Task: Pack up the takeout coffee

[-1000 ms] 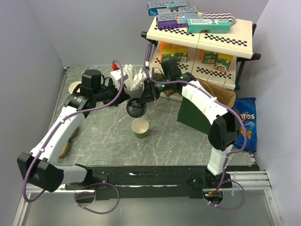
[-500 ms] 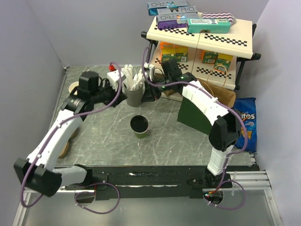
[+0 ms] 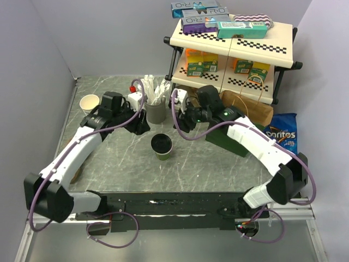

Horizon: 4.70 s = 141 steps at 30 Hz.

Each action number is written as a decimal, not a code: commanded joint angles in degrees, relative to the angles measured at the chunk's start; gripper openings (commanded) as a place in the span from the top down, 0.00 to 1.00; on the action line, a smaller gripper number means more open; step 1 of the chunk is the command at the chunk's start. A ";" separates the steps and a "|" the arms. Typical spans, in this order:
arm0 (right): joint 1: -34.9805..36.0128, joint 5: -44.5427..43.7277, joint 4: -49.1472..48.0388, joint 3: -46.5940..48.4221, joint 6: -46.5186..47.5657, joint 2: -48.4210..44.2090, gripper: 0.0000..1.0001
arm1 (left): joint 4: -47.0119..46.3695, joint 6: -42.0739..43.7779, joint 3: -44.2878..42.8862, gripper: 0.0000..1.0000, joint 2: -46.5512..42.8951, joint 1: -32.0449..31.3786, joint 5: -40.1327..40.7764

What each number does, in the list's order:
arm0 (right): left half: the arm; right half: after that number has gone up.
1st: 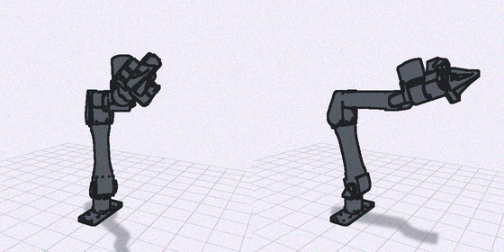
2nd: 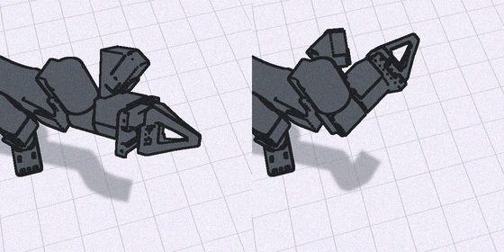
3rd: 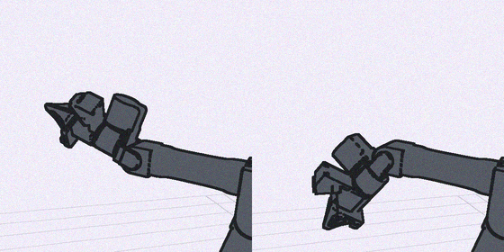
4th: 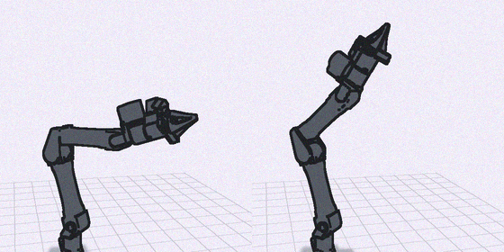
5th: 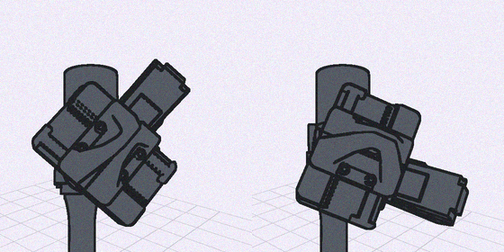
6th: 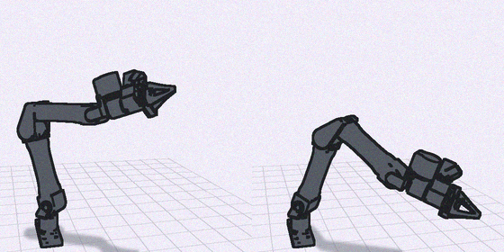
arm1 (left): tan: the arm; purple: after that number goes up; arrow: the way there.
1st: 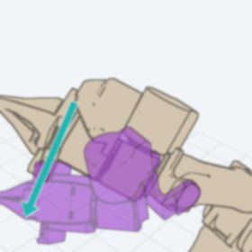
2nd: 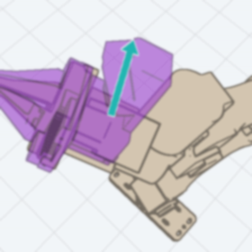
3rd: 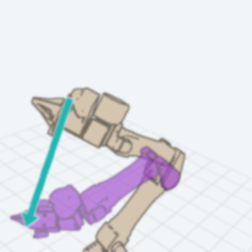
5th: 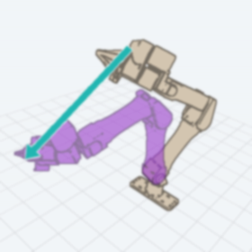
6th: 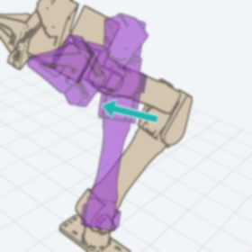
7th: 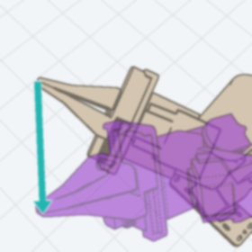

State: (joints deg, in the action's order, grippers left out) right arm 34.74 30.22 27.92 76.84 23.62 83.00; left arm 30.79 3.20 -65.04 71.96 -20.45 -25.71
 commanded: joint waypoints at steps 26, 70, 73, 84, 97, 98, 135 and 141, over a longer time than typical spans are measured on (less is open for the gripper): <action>-0.03 -8.86 -5.60 -6.70 -3.67 -8.21 0.34 | -0.73 -8.92 -0.35 0.60 13.38 -1.70 -6.98; -0.99 9.51 2.93 12.64 -23.18 8.23 0.05 | -15.58 4.88 1.76 0.99 -6.40 -3.81 -6.10; -1.26 12.31 2.05 12.55 -23.44 8.75 0.13 | -16.19 4.97 1.84 0.99 -6.66 -4.07 -5.66; -2.13 19.88 -1.73 11.67 -22.30 8.84 0.55 | -19.27 3.48 2.46 0.99 -6.31 -5.66 -2.50; -1.96 13.73 -2.26 11.67 -20.19 9.81 0.83 | -15.32 4.35 1.58 0.50 -8.15 -6.10 0.30; -2.05 13.29 -2.26 11.49 -19.23 9.55 0.83 | -14.45 4.53 1.32 0.46 -8.94 -6.10 0.84; 19.92 -16.85 -56.47 -38.51 40.70 -6.63 0.75 | -23.93 -16.83 11.59 0.19 -6.31 1.73 1.55; 20.54 -17.47 -54.82 -38.87 40.54 -6.71 0.68 | -25.25 -17.35 14.23 0.19 -6.31 1.73 -2.32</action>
State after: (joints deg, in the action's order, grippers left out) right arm 54.81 13.45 -23.38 37.58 61.91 76.29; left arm 9.65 -12.73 -51.66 65.87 -18.90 -23.44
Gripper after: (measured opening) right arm 0.306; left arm 0.809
